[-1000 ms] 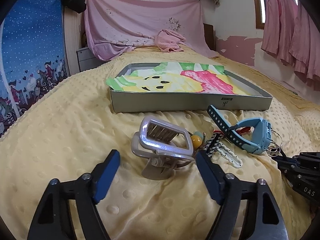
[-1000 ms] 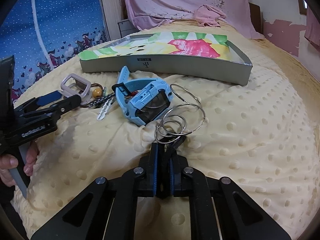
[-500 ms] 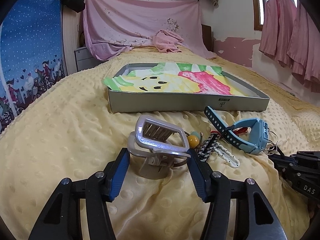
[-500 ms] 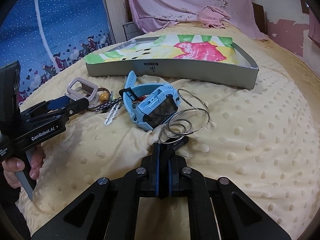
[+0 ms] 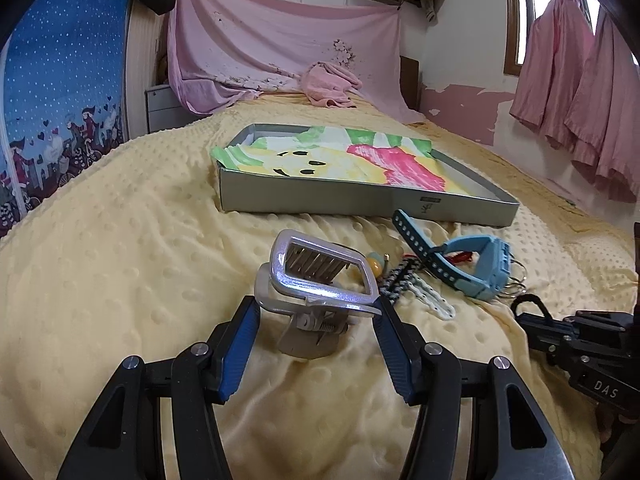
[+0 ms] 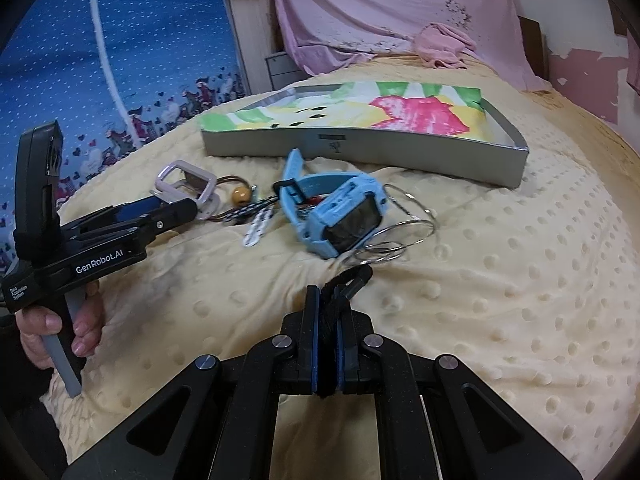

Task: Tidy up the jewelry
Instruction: 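Close the left gripper on the silver hair clip while the right holds the hair tie, then carry clip and hair tie into the Pooh-picture tray and open both grippers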

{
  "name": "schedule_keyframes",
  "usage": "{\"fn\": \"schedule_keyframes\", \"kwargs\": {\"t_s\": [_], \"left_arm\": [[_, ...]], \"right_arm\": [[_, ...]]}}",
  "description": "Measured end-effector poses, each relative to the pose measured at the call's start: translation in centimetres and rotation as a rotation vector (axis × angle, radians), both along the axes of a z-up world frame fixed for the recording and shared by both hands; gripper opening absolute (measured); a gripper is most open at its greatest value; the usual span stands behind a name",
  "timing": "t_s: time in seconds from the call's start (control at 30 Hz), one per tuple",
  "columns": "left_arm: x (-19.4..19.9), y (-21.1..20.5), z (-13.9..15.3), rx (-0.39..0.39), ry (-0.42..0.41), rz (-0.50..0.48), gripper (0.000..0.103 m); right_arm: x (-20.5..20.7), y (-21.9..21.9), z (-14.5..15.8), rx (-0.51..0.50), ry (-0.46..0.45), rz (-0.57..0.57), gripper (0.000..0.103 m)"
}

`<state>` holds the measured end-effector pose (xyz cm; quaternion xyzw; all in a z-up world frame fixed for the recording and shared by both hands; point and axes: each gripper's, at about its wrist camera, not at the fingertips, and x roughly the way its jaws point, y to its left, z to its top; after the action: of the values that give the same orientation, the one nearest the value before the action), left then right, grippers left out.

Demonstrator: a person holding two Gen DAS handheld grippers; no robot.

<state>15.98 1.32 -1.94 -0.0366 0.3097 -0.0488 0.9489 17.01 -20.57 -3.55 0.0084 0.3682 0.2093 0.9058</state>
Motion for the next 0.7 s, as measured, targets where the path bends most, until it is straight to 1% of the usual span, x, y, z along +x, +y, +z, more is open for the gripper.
{"fn": "schedule_keyframes", "kwargs": {"t_s": [0.23, 0.43, 0.6, 0.7], "left_arm": [[-1.3, -0.1, 0.3, -0.024, -0.006, -0.010, 0.056], [-3.4, -0.2, 0.3, -0.079, -0.015, -0.022, 0.056], [-5.2, -0.6, 1.0, -0.092, -0.067, -0.018, 0.056], [-5.5, -1.0, 1.7, -0.095, -0.083, -0.026, 0.056]], "right_arm": [[-0.7, 0.0, 0.3, 0.018, -0.021, 0.014, 0.006], [-1.5, 0.2, 0.8, 0.016, -0.055, 0.023, 0.005], [-2.5, 0.5, 1.8, 0.017, -0.099, 0.038, 0.005], [-2.8, 0.6, 2.6, 0.020, -0.116, 0.051, 0.005]]}}
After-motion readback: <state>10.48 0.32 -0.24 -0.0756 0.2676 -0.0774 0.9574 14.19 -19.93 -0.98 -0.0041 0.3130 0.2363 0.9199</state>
